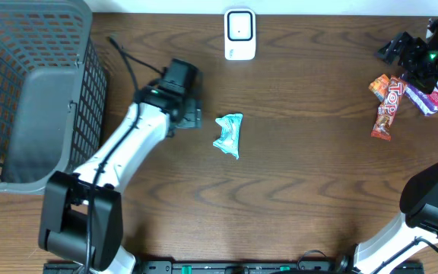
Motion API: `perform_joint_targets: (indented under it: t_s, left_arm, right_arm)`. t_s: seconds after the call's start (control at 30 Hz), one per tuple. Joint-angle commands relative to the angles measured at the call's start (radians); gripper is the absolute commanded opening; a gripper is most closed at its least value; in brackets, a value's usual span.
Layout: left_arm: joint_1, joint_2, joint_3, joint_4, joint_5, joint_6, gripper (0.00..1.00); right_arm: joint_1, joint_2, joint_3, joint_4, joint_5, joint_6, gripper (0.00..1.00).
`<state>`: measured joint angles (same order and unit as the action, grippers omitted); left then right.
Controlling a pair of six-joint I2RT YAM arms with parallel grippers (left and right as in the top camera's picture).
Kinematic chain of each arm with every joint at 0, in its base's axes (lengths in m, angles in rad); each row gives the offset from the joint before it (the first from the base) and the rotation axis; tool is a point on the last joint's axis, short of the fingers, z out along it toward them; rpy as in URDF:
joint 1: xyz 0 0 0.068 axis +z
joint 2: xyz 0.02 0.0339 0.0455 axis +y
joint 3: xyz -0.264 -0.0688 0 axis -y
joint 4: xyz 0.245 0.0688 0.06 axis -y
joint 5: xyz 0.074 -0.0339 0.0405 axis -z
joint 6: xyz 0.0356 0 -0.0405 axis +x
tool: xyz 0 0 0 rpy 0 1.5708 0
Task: Scan the item barcode
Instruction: 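Carry the green wipes pack right and release it mid-table, then reach the right gripper to the green wipes pack and grasp it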
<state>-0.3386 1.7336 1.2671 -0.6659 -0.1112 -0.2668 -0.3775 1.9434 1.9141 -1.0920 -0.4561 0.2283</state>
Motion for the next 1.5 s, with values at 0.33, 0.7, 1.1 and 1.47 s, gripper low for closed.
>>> perform_joint_targets:
  t_s: [0.33, 0.7, 1.1, 1.47]
  left_arm:
    - [0.195, -0.002, 0.000, -0.101, -0.010, -0.027, 0.98]
    - [0.208, -0.002, 0.000, -0.114, -0.009, -0.027, 0.98]
    - [0.208, -0.002, 0.000, -0.114, -0.010, -0.027, 0.98]
    - [0.208, -0.002, 0.000, -0.114, -0.010, -0.027, 0.98]
  right_arm:
    - [-0.001, -0.013, 0.014, -0.001, -0.048, 0.169, 0.99]
    - [0.047, -0.011, 0.002, -0.111, -0.285, 0.038, 0.99]
    - [0.522, -0.011, -0.310, 0.113, 0.003, 0.072, 0.87]
    - [0.876, -0.011, -0.467, 0.356, 0.446, 0.328, 0.80]
